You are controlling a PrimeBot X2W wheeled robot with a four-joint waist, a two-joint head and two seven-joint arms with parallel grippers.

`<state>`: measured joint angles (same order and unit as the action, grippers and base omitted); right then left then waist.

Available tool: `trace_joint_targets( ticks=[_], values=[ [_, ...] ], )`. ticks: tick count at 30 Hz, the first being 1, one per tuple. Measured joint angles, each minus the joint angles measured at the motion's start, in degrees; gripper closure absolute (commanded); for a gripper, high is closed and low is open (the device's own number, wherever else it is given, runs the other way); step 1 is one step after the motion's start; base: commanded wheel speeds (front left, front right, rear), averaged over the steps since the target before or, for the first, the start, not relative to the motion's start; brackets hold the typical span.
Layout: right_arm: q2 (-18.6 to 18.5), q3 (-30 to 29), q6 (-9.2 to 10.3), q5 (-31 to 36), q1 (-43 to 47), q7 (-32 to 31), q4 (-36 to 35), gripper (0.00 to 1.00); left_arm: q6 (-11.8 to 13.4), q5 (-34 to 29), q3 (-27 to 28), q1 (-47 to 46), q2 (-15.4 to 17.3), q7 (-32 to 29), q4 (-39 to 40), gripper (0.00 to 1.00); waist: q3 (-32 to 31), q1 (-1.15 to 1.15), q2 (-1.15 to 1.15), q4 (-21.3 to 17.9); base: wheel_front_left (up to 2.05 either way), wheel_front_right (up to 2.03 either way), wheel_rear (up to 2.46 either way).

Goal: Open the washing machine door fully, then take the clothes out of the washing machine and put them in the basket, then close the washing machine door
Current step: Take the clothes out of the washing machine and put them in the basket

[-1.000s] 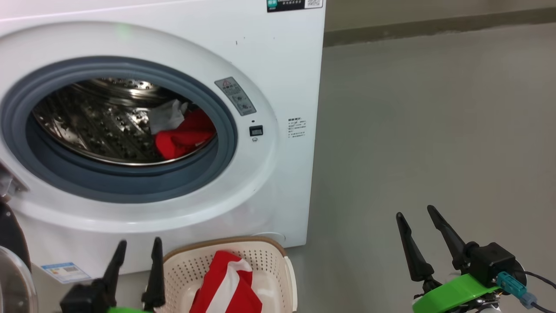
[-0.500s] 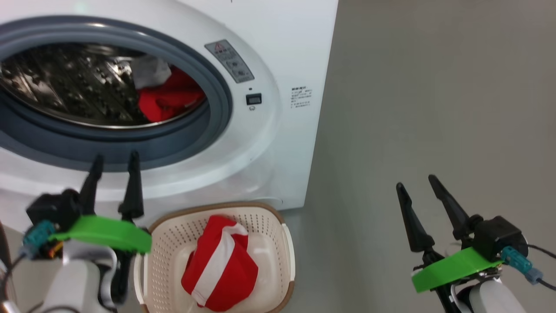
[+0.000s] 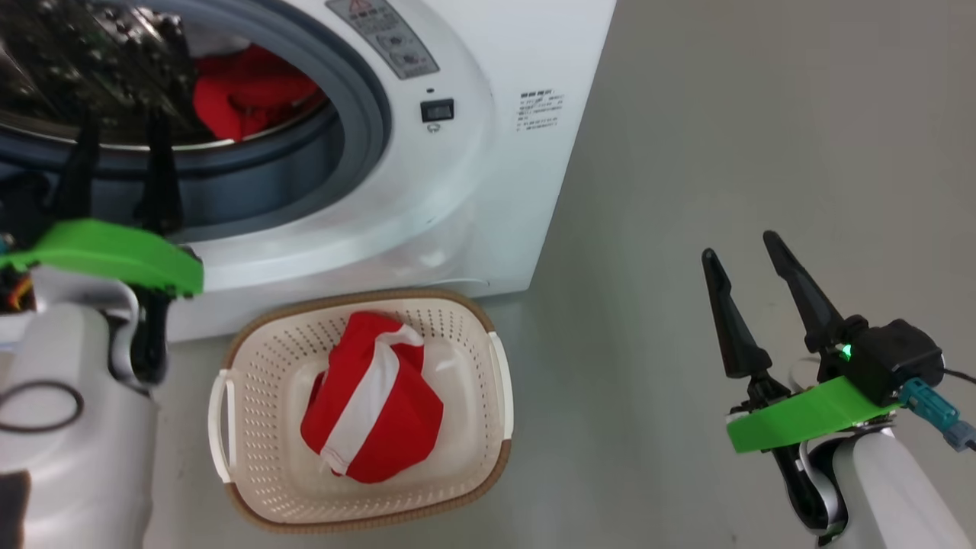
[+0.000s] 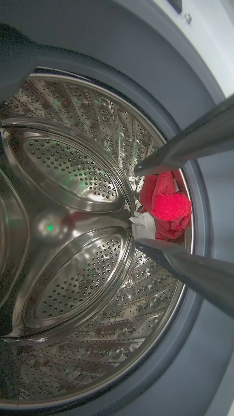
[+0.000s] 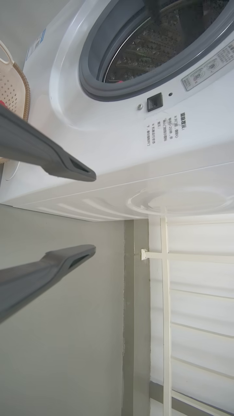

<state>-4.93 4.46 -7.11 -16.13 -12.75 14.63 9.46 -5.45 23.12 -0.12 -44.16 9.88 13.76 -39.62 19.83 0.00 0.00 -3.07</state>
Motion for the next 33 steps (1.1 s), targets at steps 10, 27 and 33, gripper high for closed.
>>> trace_joint_targets(
  ticks=[10,27,33],
  values=[
    [-0.2,1.0,0.0,0.0,-2.2,0.0,-0.3,0.0,-1.2,2.2,0.1,-12.7,0.7,0.5,-12.5,0.0,5.5,0.0,0.0,-0.6,0.0,0.0,0.0],
    [-0.2,3.8,0.0,-0.1,-4.7,0.0,0.1,0.0,-1.7,8.5,-5.8,-24.0,2.0,-3.8,-24.0,0.0,9.8,0.0,0.0,-2.8,0.0,0.0,0.0],
    [-0.2,4.5,0.0,-0.5,-6.4,0.0,0.2,0.0,-1.7,11.0,-8.5,-25.0,3.6,-7.5,-26.2,0.0,10.5,0.0,0.0,-4.0,0.0,0.0,0.0]
  ],
)
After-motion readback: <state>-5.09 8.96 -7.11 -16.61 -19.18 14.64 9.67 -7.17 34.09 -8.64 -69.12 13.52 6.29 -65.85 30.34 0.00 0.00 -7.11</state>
